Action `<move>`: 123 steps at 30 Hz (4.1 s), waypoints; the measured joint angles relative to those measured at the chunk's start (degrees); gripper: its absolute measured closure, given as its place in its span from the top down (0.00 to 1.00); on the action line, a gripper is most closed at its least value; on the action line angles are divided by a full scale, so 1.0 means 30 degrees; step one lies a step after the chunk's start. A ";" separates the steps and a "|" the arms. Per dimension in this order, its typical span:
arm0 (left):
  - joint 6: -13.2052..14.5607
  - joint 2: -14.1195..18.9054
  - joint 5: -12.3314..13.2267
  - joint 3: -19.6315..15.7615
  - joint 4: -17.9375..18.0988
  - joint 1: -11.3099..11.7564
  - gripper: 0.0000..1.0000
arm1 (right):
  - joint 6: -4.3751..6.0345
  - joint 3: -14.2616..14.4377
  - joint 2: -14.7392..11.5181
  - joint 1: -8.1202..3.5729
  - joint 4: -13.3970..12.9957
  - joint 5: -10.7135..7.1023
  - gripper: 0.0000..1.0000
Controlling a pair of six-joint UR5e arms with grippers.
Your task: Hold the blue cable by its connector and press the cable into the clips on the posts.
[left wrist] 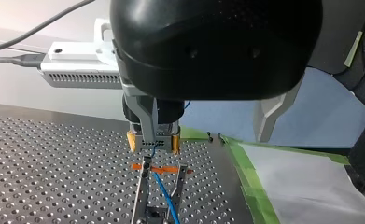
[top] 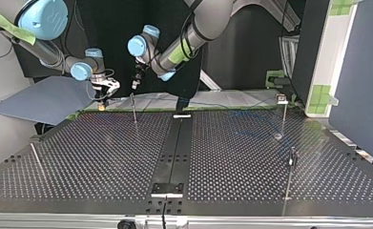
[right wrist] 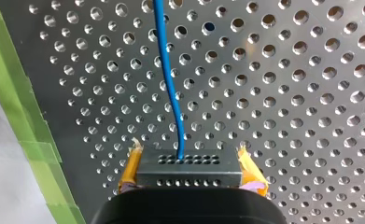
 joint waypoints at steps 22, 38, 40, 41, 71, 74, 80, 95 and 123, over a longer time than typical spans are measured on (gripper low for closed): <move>-0.0377 0.1594 -0.0862 -0.1587 -0.0736 -0.0278 0.99 | 0.0156 0.0000 0.0057 -0.0078 -0.0073 -0.0176 0.00; -0.2106 0.4338 -0.1136 -0.4335 0.0492 0.0114 0.99 | 0.0647 0.0001 0.0083 -0.0157 -0.0121 -0.0478 0.00; -0.2232 0.4637 -0.1336 -0.4628 0.0220 0.0136 0.99 | 0.0750 0.0001 0.0086 -0.0164 -0.0133 -0.0540 0.00; -0.2286 0.4829 -0.1450 -0.4822 0.0043 0.0145 0.99 | 0.0793 0.0001 0.0087 -0.0164 -0.0146 -0.0584 0.00; -0.4120 0.9784 -0.3488 -0.9779 -0.4371 0.0246 0.99 | 0.1433 -0.0001 0.0117 -0.0054 -0.0250 -0.1207 0.00; -0.4174 1.0262 -0.3951 -1.0255 -0.4477 0.0264 0.99 | 0.1405 0.0000 0.0112 -0.0076 -0.0190 -0.1286 0.00; -0.4549 1.1225 -0.4374 -1.1216 -0.4431 0.0277 0.99 | 0.1395 0.0000 0.0075 -0.0110 -0.0092 -0.1963 0.00; -0.6725 1.3479 -0.2351 -1.3474 -0.2394 0.0870 0.99 | 0.1151 0.0363 -0.1223 0.0045 0.0498 -0.2120 0.00; -1.0827 1.8158 0.2323 -1.8154 0.0234 0.3993 0.99 | 0.1102 0.2217 -0.5939 0.0970 0.1835 0.0167 0.00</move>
